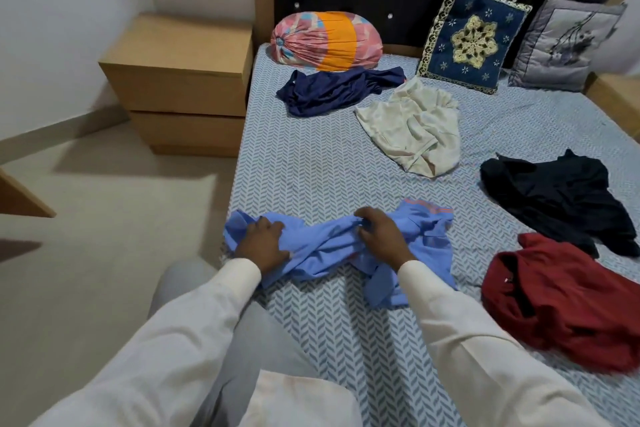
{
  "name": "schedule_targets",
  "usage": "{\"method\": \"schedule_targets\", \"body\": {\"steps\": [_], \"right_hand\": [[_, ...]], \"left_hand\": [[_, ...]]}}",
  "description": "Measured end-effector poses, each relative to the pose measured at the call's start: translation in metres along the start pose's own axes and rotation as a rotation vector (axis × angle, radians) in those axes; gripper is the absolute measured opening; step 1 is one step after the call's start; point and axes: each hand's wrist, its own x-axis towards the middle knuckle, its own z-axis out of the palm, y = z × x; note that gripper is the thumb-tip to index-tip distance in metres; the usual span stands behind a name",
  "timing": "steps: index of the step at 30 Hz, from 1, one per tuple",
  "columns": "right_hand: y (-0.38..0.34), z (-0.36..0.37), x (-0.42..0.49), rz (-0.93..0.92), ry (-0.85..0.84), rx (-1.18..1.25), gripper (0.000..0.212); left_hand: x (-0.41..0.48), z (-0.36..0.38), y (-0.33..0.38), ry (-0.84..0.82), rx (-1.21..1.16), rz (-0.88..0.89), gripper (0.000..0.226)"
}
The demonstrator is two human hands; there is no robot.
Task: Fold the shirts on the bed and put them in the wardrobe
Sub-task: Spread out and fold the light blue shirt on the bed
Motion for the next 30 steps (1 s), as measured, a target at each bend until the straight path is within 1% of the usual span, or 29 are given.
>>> {"method": "schedule_targets", "body": {"steps": [1,2,3,4,5,7,8,9,10,11,12,14,16,17,19,21,23,25,28,30], "right_hand": [[-0.004,0.008,0.003,-0.031,-0.031,-0.047,0.048],[-0.011,0.014,0.006,-0.061,-0.066,-0.107,0.05],[-0.016,0.018,0.007,-0.082,-0.116,-0.186,0.056],[-0.017,0.023,0.011,-0.096,-0.167,-0.276,0.064],[-0.019,0.027,0.014,-0.106,-0.216,-0.371,0.069],[-0.023,0.034,0.018,-0.094,-0.261,-0.482,0.068],[-0.024,0.036,0.021,-0.073,-0.245,-0.506,0.063],[-0.029,0.036,0.023,-0.063,-0.214,-0.521,0.056],[-0.034,0.035,0.026,-0.066,-0.192,-0.533,0.05],[-0.037,0.035,0.028,-0.095,-0.182,-0.539,0.047],[-0.042,0.033,0.029,-0.13,-0.203,-0.527,0.048],[-0.051,0.034,0.029,-0.239,-0.278,-0.454,0.058],[-0.06,0.037,0.028,-0.344,-0.317,-0.357,0.062],[-0.065,0.041,0.027,-0.382,-0.314,-0.31,0.057],[-0.074,0.048,0.025,-0.442,-0.251,-0.248,0.033],[-0.083,0.053,0.022,-0.442,-0.178,-0.203,0.011],[-0.093,0.054,0.017,-0.419,-0.16,-0.164,0.016],[-0.099,0.055,0.013,-0.4,-0.176,-0.144,0.017],[-0.103,0.049,0.01,-0.366,-0.25,-0.163,0.031],[-0.098,0.044,0.014,-0.347,-0.259,-0.252,0.022]], "left_hand": [[-0.004,0.005,-0.003,0.045,0.093,-0.092,0.077],[-0.009,0.007,-0.008,0.087,0.12,-0.168,0.081],[-0.011,0.008,-0.013,0.106,0.081,-0.221,0.08],[-0.012,0.008,-0.018,0.094,0.007,-0.25,0.074],[-0.014,0.006,-0.024,0.042,-0.064,-0.264,0.065],[-0.017,0.004,-0.031,-0.048,-0.155,-0.229,0.043],[-0.019,0.004,-0.031,-0.035,-0.191,-0.197,0.03],[-0.02,0.002,-0.03,0.021,-0.248,-0.167,0.014],[-0.023,-0.001,-0.028,0.089,-0.312,-0.129,0.008],[-0.022,-0.002,-0.027,0.153,-0.365,-0.099,0.015],[-0.023,-0.005,-0.026,0.203,-0.408,-0.07,0.016],[-0.023,-0.01,-0.022,0.285,-0.491,-0.019,0.016],[-0.022,-0.016,-0.013,0.363,-0.592,0.056,0.024],[-0.023,-0.019,-0.007,0.387,-0.64,0.082,0.026],[-0.026,-0.026,0.003,0.419,-0.729,0.125,0.027],[-0.028,-0.03,0.007,0.432,-0.812,0.119,0.028],[-0.028,-0.034,0.009,0.44,-0.909,0.089,0.027],[-0.029,-0.036,0.009,0.46,-0.991,0.058,0.025],[-0.031,-0.041,0.007,0.512,-1.07,0.019,0.03],[-0.033,-0.047,0.005,0.567,-1.125,-0.007,0.032]]}}
